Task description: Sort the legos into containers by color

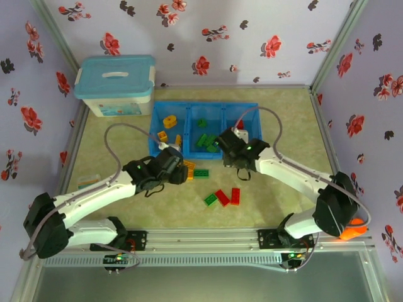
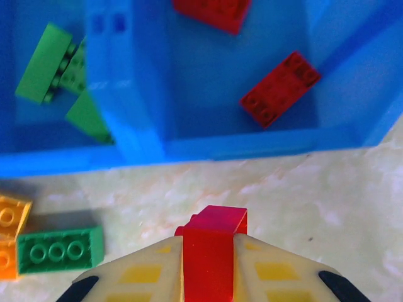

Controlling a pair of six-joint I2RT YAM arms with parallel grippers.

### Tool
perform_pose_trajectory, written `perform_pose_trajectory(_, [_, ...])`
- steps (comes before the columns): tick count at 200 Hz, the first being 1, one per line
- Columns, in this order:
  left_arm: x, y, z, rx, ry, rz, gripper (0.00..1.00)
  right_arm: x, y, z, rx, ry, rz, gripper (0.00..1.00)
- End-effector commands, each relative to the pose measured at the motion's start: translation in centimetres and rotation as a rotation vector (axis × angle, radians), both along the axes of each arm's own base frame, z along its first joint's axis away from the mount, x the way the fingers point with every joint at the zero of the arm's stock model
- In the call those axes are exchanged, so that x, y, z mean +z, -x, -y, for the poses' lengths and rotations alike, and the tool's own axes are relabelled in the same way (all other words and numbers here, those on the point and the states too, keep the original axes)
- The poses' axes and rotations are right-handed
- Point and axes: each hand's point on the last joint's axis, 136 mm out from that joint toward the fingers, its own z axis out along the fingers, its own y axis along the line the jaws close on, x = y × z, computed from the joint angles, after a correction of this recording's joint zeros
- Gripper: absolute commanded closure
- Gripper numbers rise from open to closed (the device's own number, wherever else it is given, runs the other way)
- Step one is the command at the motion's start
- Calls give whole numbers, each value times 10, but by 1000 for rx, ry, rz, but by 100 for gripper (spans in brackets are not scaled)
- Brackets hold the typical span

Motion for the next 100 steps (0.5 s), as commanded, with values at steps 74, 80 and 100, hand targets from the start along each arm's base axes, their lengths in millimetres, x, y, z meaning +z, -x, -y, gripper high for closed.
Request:
perform_pose_trajectory(74, [-31, 39, 39, -120, 29, -12, 35, 10, -96, 22, -38, -62, -20, 64])
perform_pose_trajectory(80, [-33, 42, 42, -133, 26, -18, 35, 9, -101, 23, -42, -62, -25, 61])
perform_pose_trajectory(100, [-38, 49, 54, -173, 5, -24, 35, 16, -107, 20, -40, -73, -22, 33])
